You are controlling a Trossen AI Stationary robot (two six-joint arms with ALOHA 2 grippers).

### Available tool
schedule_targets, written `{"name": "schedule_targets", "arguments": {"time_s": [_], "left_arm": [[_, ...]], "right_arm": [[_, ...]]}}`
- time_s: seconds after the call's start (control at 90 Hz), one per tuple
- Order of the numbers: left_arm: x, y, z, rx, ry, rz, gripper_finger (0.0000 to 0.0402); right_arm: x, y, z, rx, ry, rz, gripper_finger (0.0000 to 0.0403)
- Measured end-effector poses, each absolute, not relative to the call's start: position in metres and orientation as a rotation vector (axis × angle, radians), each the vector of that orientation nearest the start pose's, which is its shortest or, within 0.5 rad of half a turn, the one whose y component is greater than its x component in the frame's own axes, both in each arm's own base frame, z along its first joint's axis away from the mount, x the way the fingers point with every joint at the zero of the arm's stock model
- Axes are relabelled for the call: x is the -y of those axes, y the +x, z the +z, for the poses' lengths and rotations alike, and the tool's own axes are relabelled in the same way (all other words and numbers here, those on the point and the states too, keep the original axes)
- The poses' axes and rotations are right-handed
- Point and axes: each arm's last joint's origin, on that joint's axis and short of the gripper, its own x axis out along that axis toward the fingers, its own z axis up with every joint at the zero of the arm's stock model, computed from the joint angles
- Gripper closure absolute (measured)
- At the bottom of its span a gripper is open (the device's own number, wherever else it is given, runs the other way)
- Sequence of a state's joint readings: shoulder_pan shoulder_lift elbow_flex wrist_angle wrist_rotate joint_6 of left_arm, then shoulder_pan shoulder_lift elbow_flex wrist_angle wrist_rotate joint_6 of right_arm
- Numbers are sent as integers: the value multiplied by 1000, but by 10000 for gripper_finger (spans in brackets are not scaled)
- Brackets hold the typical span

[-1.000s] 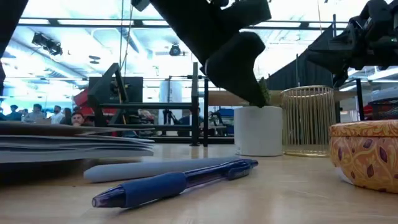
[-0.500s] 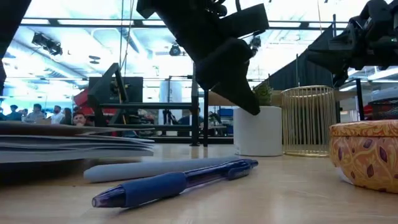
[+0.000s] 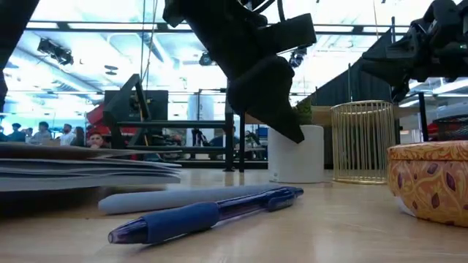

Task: Stock shelves
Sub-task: Put the white potted plant on the shelf

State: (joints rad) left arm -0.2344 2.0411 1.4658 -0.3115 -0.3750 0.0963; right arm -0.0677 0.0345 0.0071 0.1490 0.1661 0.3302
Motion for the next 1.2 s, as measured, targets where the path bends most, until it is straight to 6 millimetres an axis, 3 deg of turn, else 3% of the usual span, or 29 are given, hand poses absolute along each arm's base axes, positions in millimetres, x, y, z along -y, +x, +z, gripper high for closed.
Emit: {"name": "schedule_targets", "arguments": {"time_s": [0.178,0.444,0.711,1.056,1.2], "left_arm": [[91,428,182,-858,356,93,275],[87,428,182,-868,314,89,388],[86,431,188,-876,288,82,397],[87,441,235,-875,269,102,400],[87,445,268,-852,237,105,401]], "right_arm": [[11,98,177,159,334,-212,305],[11,98,177,159,334,-212,305],[11,98,177,160,341,-211,305],[11,98,177,159,343,-210,305],[11,98,178,167,343,-209,305]]}}
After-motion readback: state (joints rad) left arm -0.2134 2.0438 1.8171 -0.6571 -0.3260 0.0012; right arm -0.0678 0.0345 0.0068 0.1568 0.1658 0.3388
